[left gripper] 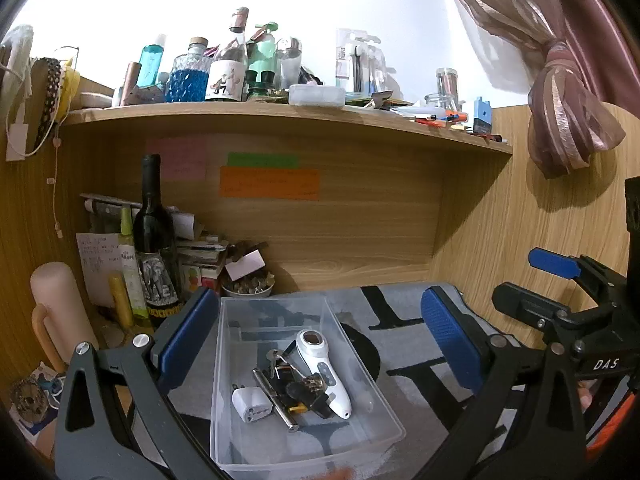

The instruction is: Organize rigid objects

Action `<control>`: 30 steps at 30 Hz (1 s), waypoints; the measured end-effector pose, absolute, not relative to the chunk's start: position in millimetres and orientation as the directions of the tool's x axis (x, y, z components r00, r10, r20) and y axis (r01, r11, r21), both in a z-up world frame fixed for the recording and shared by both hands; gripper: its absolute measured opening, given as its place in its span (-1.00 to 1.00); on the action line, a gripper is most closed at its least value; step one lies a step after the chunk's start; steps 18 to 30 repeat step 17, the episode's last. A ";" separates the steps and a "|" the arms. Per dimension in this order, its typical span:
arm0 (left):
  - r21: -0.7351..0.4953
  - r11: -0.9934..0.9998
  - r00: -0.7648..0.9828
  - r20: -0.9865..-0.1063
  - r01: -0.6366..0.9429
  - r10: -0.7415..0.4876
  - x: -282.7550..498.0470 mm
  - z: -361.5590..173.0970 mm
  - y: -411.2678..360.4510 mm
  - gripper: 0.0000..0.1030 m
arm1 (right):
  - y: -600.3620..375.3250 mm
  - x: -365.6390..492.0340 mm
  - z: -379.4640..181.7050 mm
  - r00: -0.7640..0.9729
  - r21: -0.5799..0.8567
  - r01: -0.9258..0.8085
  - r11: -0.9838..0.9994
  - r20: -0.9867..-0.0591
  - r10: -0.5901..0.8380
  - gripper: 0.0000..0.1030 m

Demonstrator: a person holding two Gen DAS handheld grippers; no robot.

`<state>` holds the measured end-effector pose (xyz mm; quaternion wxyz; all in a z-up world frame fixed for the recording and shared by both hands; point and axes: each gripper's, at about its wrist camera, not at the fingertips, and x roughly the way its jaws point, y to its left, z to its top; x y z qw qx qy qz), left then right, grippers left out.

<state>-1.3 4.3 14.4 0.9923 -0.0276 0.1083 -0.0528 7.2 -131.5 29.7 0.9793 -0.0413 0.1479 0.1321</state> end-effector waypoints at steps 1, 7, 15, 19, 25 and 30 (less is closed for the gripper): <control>-0.066 0.993 0.970 -0.216 0.102 -0.114 -0.6 14.2 4.1 1.00 | -132.0 7.2 29.9 0.922 -0.040 -0.269 0.962 -0.299 0.245 1.00; -0.079 0.992 0.968 -0.222 0.103 -0.118 0.6 13.1 6.4 1.00 | -133.0 8.8 30.1 0.925 -0.032 -0.264 0.964 -0.292 0.244 1.00; -0.071 0.989 0.962 -0.231 0.131 -0.144 1.5 10.6 5.0 1.00 | -131.5 10.0 28.8 0.929 -0.030 -0.259 0.966 -0.283 0.240 1.00; -0.073 0.989 0.962 -0.232 0.130 -0.144 1.9 10.4 5.9 1.00 | -130.9 10.4 28.6 0.928 -0.030 -0.260 0.965 -0.282 0.241 1.00; -0.073 0.989 0.962 -0.232 0.130 -0.144 1.9 10.4 5.9 1.00 | -130.9 10.4 28.6 0.928 -0.030 -0.260 0.965 -0.282 0.241 1.00; -0.073 0.989 0.962 -0.232 0.130 -0.144 1.9 10.4 5.9 1.00 | -130.9 10.4 28.6 0.928 -0.030 -0.260 0.965 -0.282 0.241 1.00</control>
